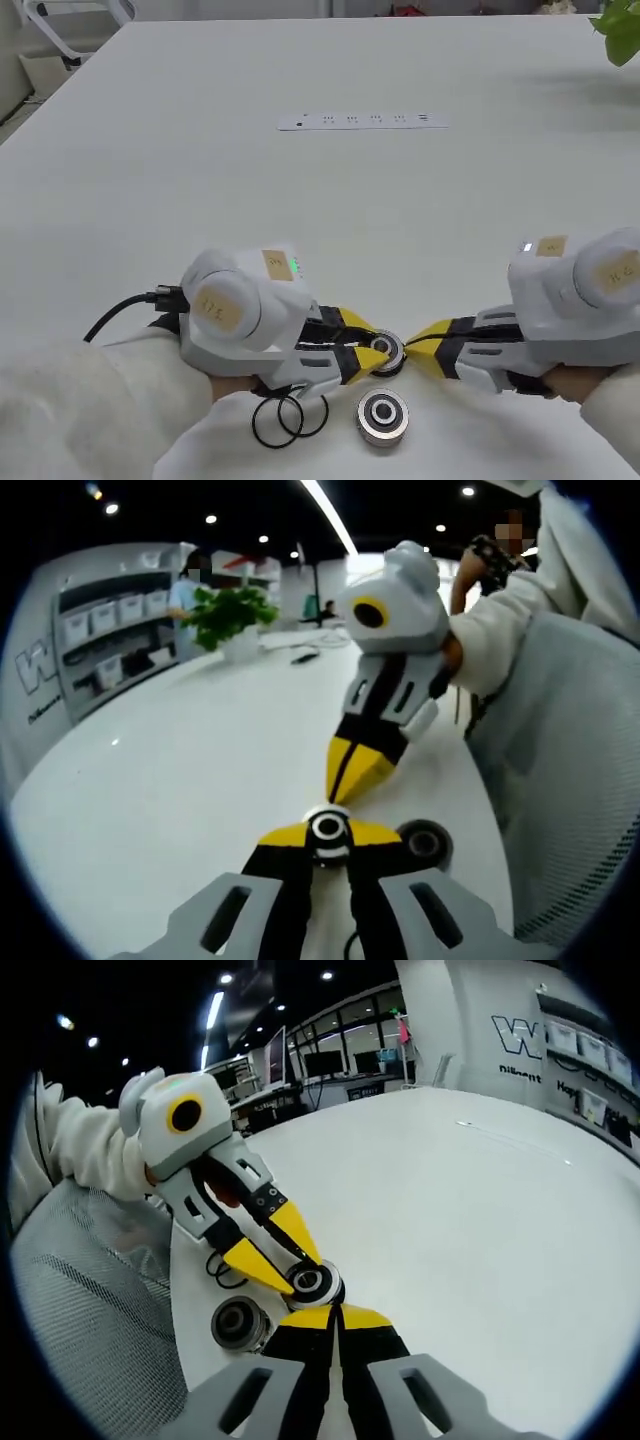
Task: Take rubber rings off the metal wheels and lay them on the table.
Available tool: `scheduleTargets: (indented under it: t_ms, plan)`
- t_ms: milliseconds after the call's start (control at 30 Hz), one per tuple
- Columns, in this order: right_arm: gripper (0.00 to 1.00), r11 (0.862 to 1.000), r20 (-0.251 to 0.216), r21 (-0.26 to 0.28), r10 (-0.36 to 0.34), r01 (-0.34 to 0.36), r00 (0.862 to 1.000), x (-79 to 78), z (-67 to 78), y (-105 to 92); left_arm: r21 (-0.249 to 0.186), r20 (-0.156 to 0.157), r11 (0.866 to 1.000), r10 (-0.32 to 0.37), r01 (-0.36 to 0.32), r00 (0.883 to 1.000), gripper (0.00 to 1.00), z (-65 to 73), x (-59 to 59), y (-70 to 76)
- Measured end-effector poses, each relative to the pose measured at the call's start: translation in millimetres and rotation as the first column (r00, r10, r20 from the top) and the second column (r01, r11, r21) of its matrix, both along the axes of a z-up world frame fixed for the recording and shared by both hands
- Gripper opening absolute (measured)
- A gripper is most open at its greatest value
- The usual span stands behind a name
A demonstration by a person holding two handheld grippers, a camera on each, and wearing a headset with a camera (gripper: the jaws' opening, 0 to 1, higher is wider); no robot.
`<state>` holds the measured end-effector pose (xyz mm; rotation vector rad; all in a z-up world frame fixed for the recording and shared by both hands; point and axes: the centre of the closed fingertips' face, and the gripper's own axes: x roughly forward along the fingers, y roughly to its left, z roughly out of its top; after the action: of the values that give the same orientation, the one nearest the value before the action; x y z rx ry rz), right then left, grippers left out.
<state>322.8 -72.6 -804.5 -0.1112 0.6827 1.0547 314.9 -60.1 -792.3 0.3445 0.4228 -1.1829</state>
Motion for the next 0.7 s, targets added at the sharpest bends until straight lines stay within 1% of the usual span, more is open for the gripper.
scheduleTargets:
  t_ms: [33,67,167,233,333,433,500,633,700]
  plan:
    - [0.00,1.000,-0.031,0.026,-0.017,0.018,0.999,0.3,0.3,-0.8,0.000,0.001,1.000,-0.001,0.001,1.000,0.13,0.0,-0.1,0.0]
    - [0.00,0.999,-0.052,0.039,-0.028,0.030,0.998,0.4,0.1,-1.0,-0.001,0.001,1.000,-0.002,0.002,1.000,0.13,-0.1,-0.3,0.0]
    - [0.00,0.996,-0.084,0.070,-0.042,0.048,0.996,-0.7,1.7,-0.8,-0.002,0.001,1.000,-0.003,0.003,1.000,0.13,-0.1,-0.6,-0.2]
    - [0.00,0.993,-0.110,0.096,-0.053,0.064,0.992,1.3,2.7,-1.9,-0.003,0.001,1.000,-0.003,0.003,1.000,0.13,-0.2,-0.7,0.0]
    - [0.00,0.985,-0.153,0.146,-0.071,0.094,0.986,1.0,7.7,0.5,-0.003,0.001,1.000,-0.004,0.004,1.000,0.13,-0.2,-0.9,0.1]
    - [0.00,0.984,-0.155,0.147,-0.075,0.098,0.985,-0.4,9.0,1.7,-0.002,0.003,1.000,-0.006,0.006,1.000,0.13,-0.2,-1.0,0.2]
    - [0.00,0.986,-0.137,0.140,-0.068,0.088,0.988,-2.5,10.9,4.2,-0.001,0.005,1.000,-0.008,0.008,1.000,0.13,-0.2,-1.1,0.1]
    - [0.00,0.985,-0.149,0.146,-0.074,0.096,0.986,-2.9,11.2,3.8,-0.001,0.005,1.000,-0.008,0.008,1.000,0.13,-0.1,-1.2,0.1]
    - [0.00,0.985,-0.148,0.146,-0.074,0.096,0.986,-3.4,11.9,4.2,-0.001,0.005,1.000,-0.008,0.008,1.000,0.13,0.0,-1.2,0.1]
